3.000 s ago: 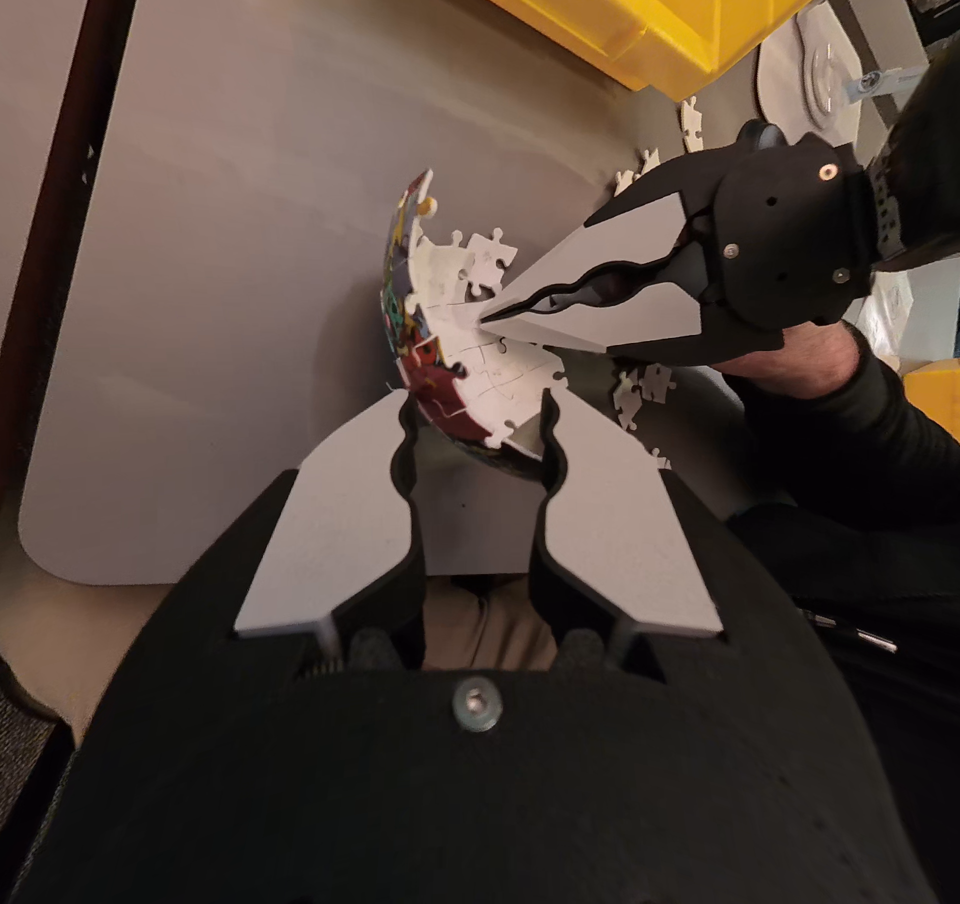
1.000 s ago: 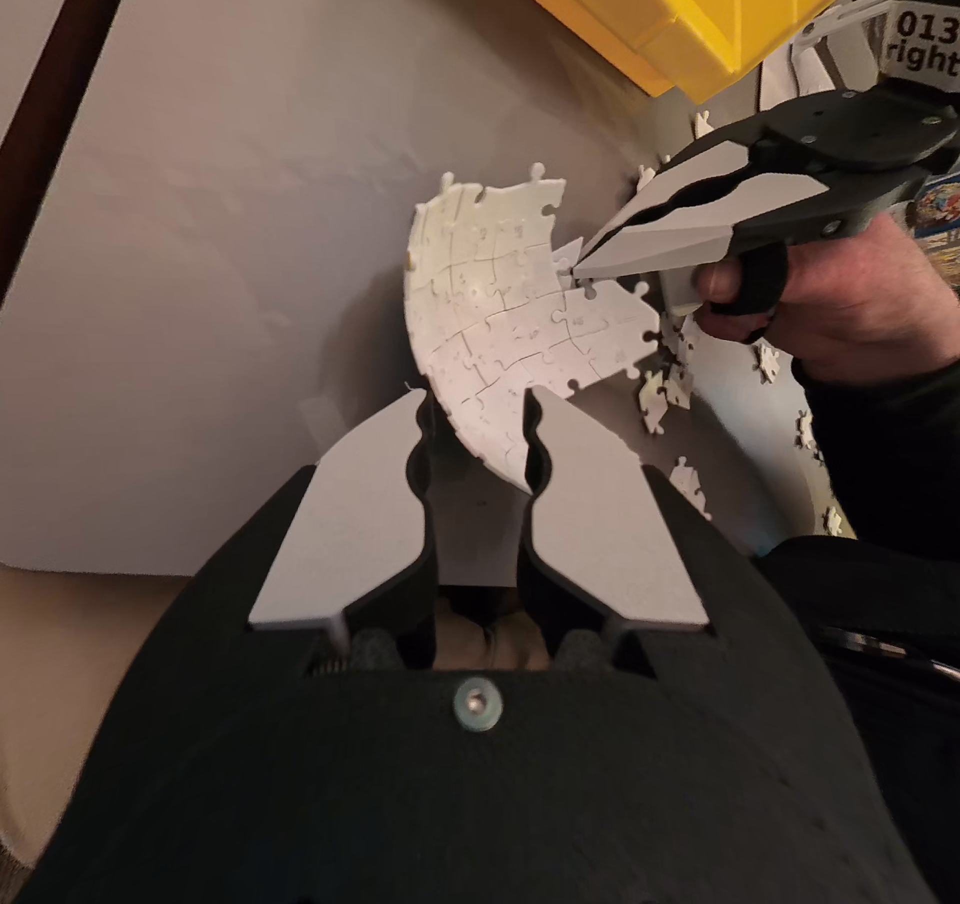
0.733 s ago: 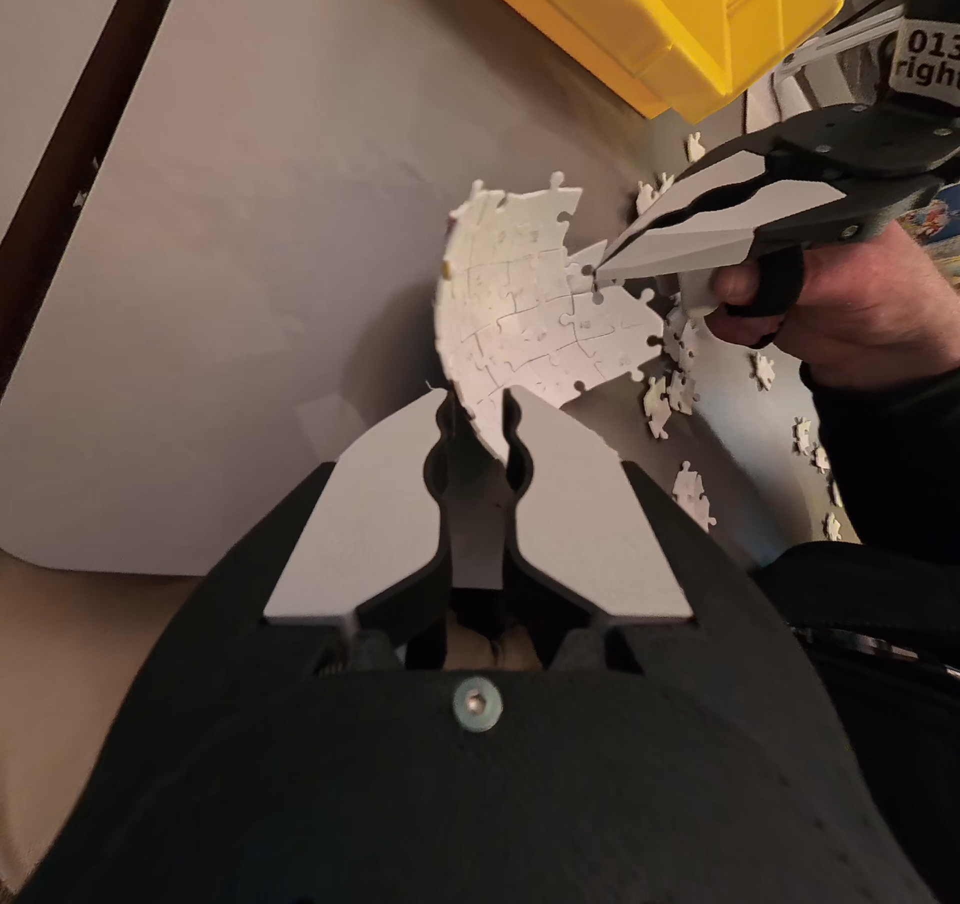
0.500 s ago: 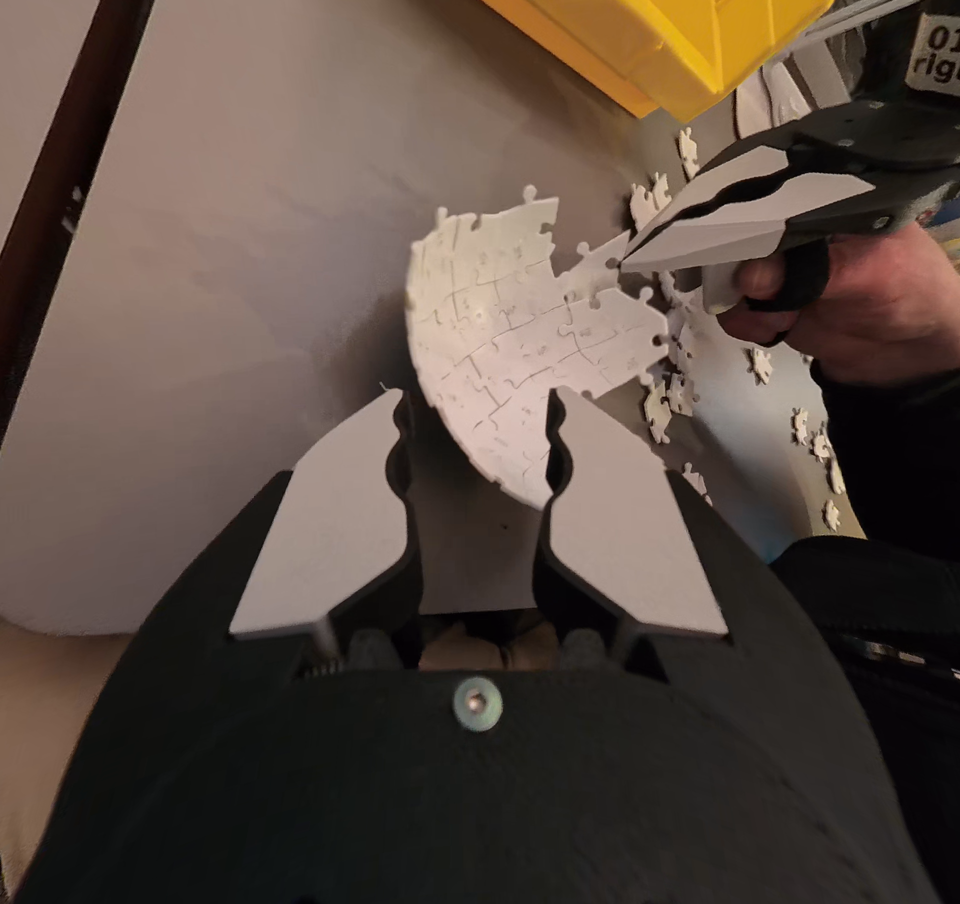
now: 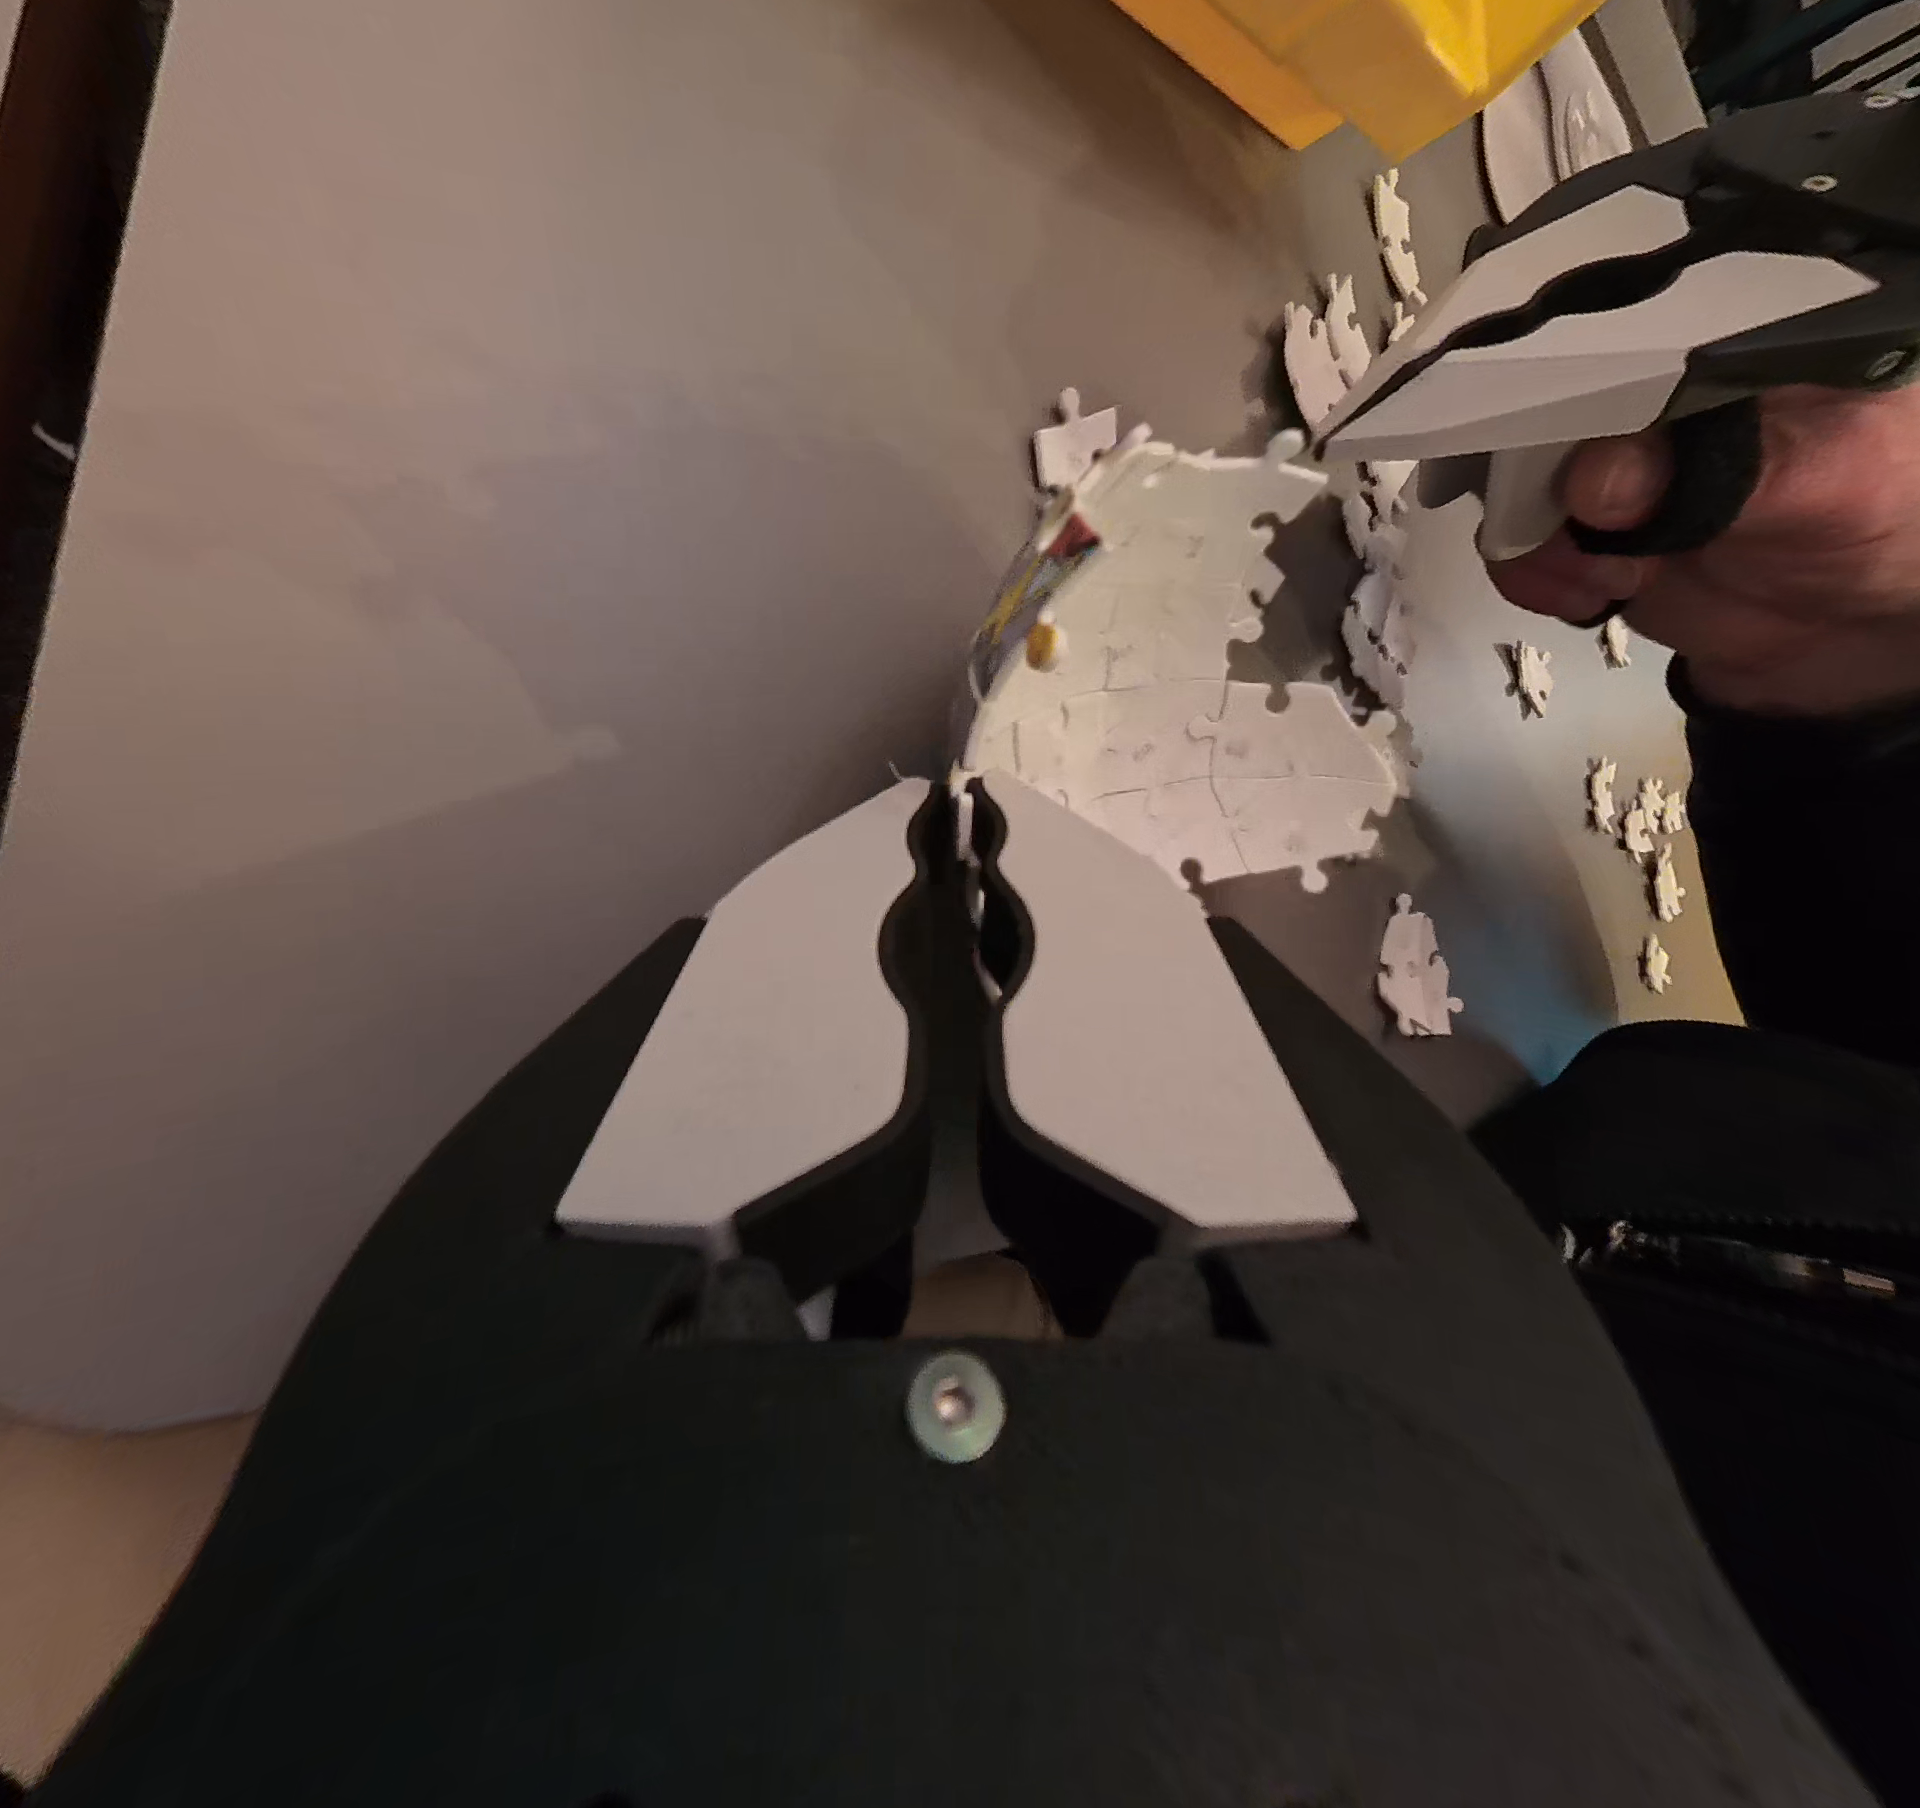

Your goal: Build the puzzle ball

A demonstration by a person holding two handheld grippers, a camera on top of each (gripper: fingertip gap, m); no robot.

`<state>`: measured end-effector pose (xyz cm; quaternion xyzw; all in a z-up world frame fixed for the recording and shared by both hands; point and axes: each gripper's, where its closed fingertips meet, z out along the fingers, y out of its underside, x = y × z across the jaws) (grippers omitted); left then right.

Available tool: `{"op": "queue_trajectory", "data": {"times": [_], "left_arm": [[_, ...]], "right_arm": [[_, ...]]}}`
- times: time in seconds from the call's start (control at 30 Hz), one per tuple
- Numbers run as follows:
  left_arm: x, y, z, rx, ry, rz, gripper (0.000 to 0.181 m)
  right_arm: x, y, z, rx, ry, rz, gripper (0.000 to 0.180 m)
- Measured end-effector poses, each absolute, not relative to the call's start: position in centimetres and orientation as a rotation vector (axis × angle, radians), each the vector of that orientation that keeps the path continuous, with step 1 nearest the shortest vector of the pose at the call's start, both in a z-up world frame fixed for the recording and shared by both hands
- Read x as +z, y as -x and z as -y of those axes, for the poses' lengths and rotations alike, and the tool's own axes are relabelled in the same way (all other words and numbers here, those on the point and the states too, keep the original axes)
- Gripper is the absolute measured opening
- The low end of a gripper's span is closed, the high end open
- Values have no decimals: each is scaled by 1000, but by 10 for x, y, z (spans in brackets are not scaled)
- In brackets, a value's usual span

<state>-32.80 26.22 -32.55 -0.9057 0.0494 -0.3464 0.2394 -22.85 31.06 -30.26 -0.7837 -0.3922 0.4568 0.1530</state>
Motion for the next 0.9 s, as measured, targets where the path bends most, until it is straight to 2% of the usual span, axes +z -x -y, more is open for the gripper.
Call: {"op": "queue_trajectory", "data": {"times": [0.03, 0.17, 0.33, 0.47, 0.5, 0.9], "left_arm": [[-325, 331, -263, -943, 2477, -130, 4], [-321, 343, -264, -894, 2487, -142, 3], [-316, 363, -266, -826, 2498, -160, 3], [-313, 374, -266, -797, 2501, -170, 3], [-312, 377, -266, -789, 2503, -172, 3], [-310, 393, -261, -766, 2534, -242, 3]], "right_arm": [[-306, 227, -311, 1259, 2245, 1165, 2], [-317, 220, -317, 1039, 2203, 1317, 21], [-335, 219, -316, 841, 2102, 1595, 30], [-341, 225, -320, 686, 2013, 1710, 20], [-342, 227, -319, 684, 2007, 1722, 4], [-338, 232, -311, 683, 2012, 1716, 0]]}}
